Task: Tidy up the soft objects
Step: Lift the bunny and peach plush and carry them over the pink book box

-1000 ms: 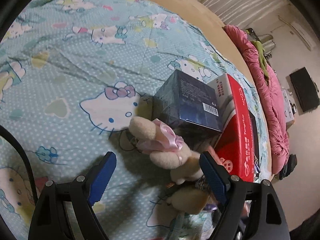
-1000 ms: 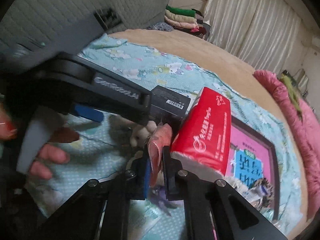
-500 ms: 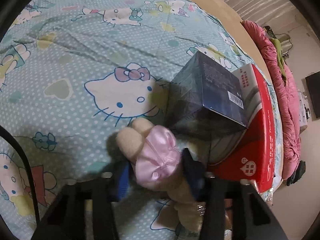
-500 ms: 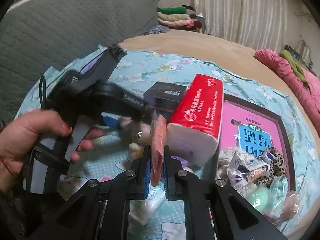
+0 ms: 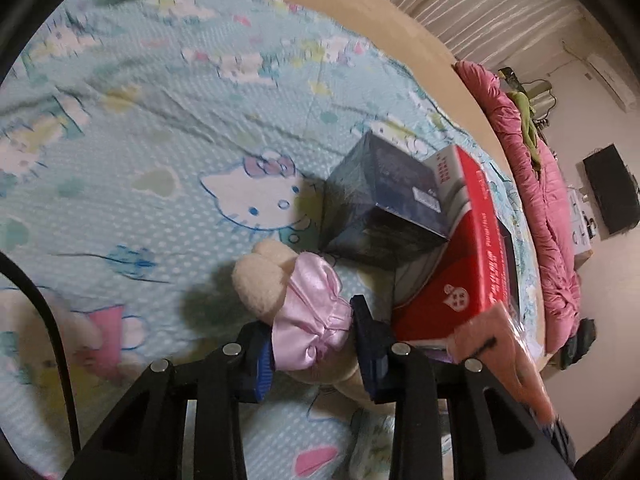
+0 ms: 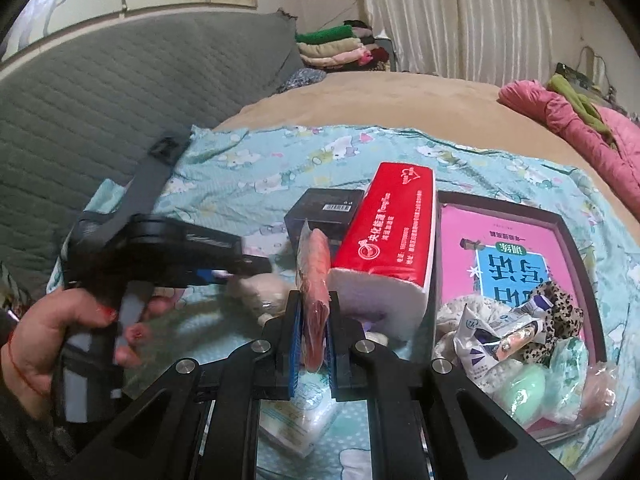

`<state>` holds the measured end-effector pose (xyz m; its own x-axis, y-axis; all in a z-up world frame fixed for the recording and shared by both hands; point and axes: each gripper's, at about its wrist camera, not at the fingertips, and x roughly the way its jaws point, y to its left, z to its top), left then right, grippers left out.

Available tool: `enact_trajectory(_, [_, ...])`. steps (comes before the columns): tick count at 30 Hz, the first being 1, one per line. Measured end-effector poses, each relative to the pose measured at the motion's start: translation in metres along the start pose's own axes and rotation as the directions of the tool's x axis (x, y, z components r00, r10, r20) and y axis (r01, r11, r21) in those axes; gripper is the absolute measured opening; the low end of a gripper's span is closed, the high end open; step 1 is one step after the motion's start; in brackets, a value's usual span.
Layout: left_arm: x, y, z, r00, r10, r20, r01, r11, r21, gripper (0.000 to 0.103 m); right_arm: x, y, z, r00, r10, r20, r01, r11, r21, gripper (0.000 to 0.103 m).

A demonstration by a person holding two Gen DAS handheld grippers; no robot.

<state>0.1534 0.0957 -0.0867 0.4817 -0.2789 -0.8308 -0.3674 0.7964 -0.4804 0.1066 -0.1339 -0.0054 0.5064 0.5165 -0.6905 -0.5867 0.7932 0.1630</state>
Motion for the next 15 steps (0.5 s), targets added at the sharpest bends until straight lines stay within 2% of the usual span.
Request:
enact_trajectory(7, [-0.037,-0.015,-0.004,0.996,0.057,0.075,-0.063,0.996,0.070,0.034,-0.010,0.000,0.002,1.000,0.006,0.017,-0.007,0.999,0.032,0.010])
enact_trajectory(15, [-0.067,-0.040,-0.023,0.991,0.074,0.114,-0.092,0.982,0.164,0.034,-0.030,0.000,0.003,0.999,-0.004,0.042,0.002,0.999,0.045,0.010])
